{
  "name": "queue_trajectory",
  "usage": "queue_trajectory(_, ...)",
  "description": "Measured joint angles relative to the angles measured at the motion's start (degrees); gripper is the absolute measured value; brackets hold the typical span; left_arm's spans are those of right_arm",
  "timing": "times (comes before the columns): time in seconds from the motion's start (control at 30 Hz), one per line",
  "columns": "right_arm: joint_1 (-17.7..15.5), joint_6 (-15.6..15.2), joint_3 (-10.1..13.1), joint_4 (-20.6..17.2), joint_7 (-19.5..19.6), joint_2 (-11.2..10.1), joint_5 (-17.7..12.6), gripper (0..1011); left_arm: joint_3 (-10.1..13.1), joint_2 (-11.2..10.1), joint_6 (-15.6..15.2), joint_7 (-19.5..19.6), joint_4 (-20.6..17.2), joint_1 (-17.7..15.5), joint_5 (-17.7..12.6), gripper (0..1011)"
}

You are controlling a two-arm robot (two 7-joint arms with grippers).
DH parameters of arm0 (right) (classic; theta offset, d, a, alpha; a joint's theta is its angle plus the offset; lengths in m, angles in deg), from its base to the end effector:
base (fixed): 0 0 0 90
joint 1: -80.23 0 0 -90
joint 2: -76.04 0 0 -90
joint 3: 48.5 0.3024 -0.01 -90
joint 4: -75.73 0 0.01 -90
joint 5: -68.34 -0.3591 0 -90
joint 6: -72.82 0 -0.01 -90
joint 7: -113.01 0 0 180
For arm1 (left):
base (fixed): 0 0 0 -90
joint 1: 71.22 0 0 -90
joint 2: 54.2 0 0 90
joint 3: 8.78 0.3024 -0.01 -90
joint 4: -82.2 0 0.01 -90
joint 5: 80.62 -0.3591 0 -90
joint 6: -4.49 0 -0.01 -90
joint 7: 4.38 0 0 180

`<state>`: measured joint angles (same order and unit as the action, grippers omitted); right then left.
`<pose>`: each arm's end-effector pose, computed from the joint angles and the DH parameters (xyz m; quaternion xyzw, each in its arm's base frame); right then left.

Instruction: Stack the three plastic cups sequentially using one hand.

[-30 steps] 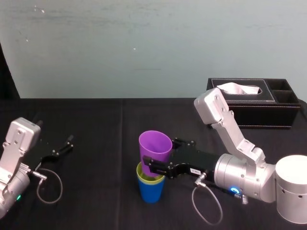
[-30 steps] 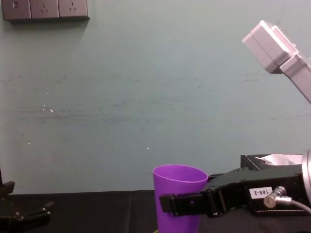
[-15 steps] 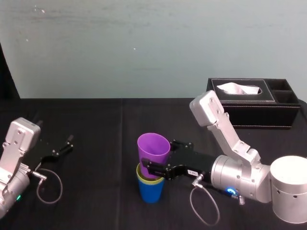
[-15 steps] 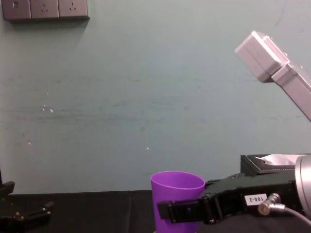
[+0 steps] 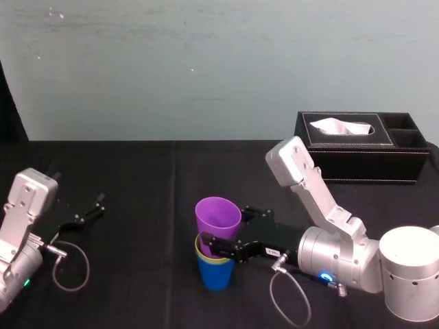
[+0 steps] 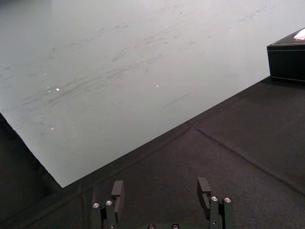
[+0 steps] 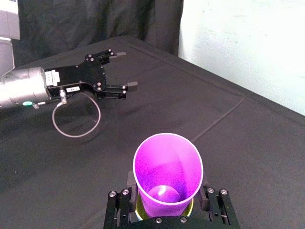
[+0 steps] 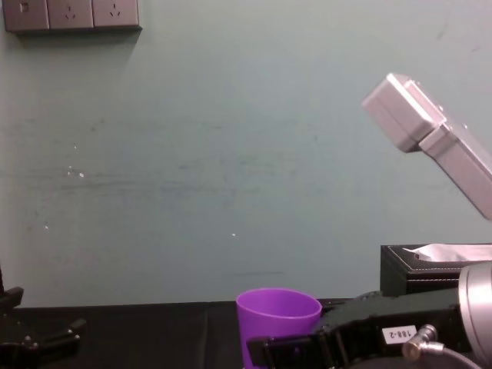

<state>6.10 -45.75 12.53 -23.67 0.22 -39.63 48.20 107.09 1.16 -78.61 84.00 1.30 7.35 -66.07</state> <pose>0.4000 0.0540 -0.2092 -0.1744 0.0408 -0.3366 0.9245 0.4076 0.0764 -0.3220 0.1415 -0.1324 0.5799 0.7913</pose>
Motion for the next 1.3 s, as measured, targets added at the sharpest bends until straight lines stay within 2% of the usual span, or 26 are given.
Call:
queue_trajectory(0.5, 0.86, -0.18, -1.33, 2.17, -0.05, 0.36, 0.37, 726, 0.0, 0.0, 0.0, 0.0, 0.0, 0.0, 0.0, 1000)
queue_trajectory(0.83, 0.87, -0.25, -1.28, 2.13, -0.14, 0.35, 0.38, 726, 0.0, 0.0, 0.0, 0.0, 0.0, 0.0, 0.0, 1000)
queue_trajectory(1.2, 0.83, -0.26, -1.2, 2.03, -0.19, 0.35, 0.45, 1002, 0.0, 0.0, 0.0, 0.0, 0.0, 0.0, 0.0, 1000)
queue_trajectory(1.3, 0.81, -0.26, -1.18, 2.0, -0.19, 0.35, 0.47, 1003, 0.0, 0.0, 0.0, 0.0, 0.0, 0.0, 0.0, 1000)
